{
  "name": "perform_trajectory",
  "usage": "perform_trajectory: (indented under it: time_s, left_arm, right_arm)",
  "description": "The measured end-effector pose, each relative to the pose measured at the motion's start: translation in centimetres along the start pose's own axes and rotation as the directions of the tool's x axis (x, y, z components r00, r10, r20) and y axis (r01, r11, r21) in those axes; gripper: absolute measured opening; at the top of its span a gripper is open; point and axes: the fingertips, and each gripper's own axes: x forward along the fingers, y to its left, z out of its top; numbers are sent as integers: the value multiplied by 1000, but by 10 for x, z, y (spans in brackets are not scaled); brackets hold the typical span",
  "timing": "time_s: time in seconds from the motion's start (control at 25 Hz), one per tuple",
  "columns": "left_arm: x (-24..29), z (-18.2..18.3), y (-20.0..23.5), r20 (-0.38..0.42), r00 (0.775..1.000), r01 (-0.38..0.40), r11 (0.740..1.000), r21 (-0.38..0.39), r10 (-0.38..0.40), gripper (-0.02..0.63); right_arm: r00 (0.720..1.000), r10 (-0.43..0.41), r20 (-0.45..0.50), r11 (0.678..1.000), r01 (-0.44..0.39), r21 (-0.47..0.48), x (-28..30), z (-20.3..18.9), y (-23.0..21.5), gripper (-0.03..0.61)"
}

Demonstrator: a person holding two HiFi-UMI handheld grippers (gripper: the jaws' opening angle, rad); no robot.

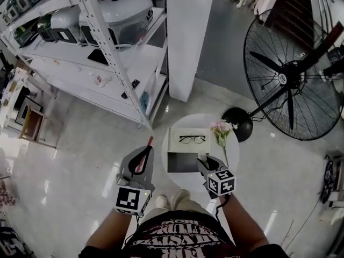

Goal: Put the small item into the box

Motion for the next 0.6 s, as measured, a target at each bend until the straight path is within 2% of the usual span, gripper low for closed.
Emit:
perform_trajectory:
  time_s: [0.24,0.6]
  left_arm:
    - [0,-4,1,-24,1000,-19,1000,2,19,0]
    - [-8,-7,9,-22,998,-53,998,15,53,0]
  right_arm:
    - [991,-5,-130,998,12,53,32,-49,-18,155]
    - [972,-22,-233,997,39,68,63,-86,-34,156]
